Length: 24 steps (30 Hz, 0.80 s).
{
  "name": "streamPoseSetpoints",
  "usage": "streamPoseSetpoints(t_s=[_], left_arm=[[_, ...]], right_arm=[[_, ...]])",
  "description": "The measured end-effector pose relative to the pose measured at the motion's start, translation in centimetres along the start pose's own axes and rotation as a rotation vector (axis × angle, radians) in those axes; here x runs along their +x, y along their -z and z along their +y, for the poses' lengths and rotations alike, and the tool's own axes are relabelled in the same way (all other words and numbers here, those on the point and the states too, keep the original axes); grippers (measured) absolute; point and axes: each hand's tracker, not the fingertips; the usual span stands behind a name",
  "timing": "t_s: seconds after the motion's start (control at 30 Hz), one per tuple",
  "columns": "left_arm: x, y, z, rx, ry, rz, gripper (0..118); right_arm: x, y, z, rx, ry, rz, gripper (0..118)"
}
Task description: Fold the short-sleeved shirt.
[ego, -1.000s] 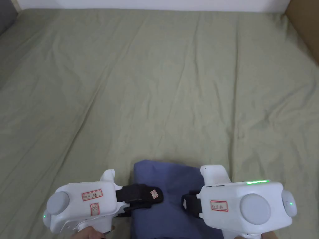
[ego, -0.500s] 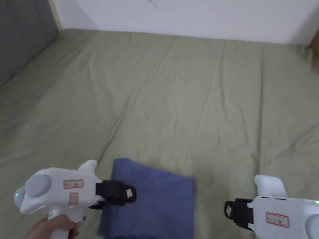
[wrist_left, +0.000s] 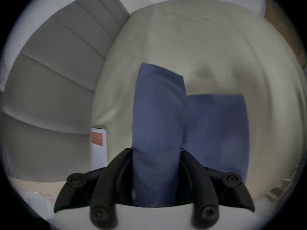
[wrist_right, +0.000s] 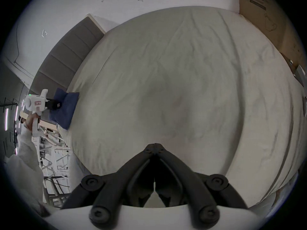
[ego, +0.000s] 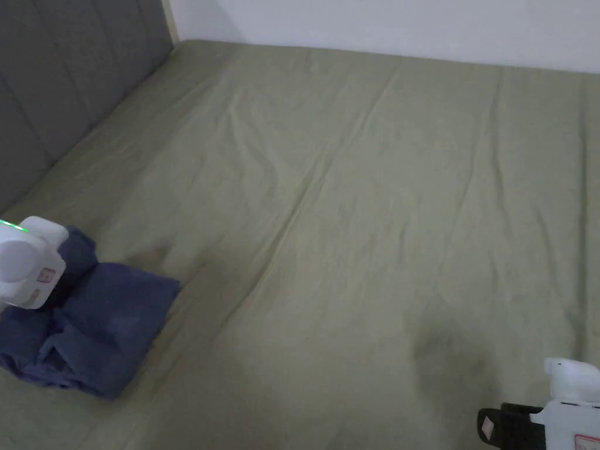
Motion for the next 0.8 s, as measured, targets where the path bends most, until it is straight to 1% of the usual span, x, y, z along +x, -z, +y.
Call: streamPoseSetpoints(t_s=[0.03,0.07,0.1,0.13,0.17,0.2,0.23,0.3,0.37,0.4,0.43,0.47,0.5,0.53,0.57,0.6,0.63,0.7,0.8], left_arm=[[-0.2,0.7,0.0,-0.009,-0.005,0.038,32],[-0.3,1.3,0.0,-0.022,-0.009,0.068,41],[-0.5,1.9,-0.1,-0.042,-0.015,0.098,56],[-0.4,2.1,-0.2,-0.043,-0.034,0.140,74],[-0.4,2.2,-0.2,-0.044,-0.044,0.179,85],[-0.2,1.8,-0.4,-0.004,-0.028,0.205,92],[-0.3,1.3,-0.5,0.016,-0.028,0.220,93],[-0.1,-0.1,-0.4,0.036,-0.045,0.181,93],[0.3,-1.9,-0.2,0.060,-0.062,0.106,93],[0.7,-3.0,-0.2,0.080,-0.079,0.062,90],[1.1,-3.9,-0.2,0.092,-0.089,0.015,72],[1.7,-5.1,-0.2,0.120,-0.113,-0.033,45],[2.4,-6.3,-0.2,0.139,-0.144,-0.101,14],[3.0,-7.3,-0.3,0.160,-0.182,-0.161,4],[3.8,-8.2,-0.6,0.191,-0.250,-0.239,4],[4.5,-9.2,-0.7,0.214,-0.301,-0.301,0],[5.6,-10.1,-1.0,0.211,-0.332,-0.360,0],[8.0,-12.0,-1.6,0.253,-0.327,-0.432,0],[12.3,-15.2,-2.3,0.289,-0.290,-0.432,0]], right_arm=[[-0.1,0.3,0.1,-0.008,0.006,0.021,0],[-0.1,0.5,0.2,-0.012,0.015,0.031,0],[-0.2,0.7,0.3,-0.013,0.021,0.038,0],[-0.3,0.7,0.4,-0.015,0.016,0.039,0],[-0.4,0.8,0.5,-0.017,0.010,0.034,0],[-0.4,0.9,0.5,-0.018,0.005,0.029,0],[-0.3,1.0,0.5,-0.021,0.002,0.027,0],[-0.1,1.0,0.4,-0.026,0.007,0.026,0],[0.3,0.9,0.2,-0.030,0.023,0.038,0],[0.4,0.6,0.0,-0.020,0.028,0.045,0],[0.5,0.4,0.0,-0.017,0.031,0.047,0],[0.6,0.3,-0.1,-0.014,0.034,0.050,0],[0.7,0.1,-0.2,-0.007,0.034,0.056,0],[0.8,-0.2,-0.3,0.000,0.036,0.058,0],[1.0,-0.5,-0.4,0.008,0.043,0.062,0],[1.2,-0.8,-0.6,0.017,0.046,0.069,0],[1.4,-0.9,-0.7,0.021,0.048,0.072,0],[1.8,-1.5,-1.1,0.039,0.054,0.068,0],[2.3,-2.8,-1.7,0.072,0.058,0.067,0]])
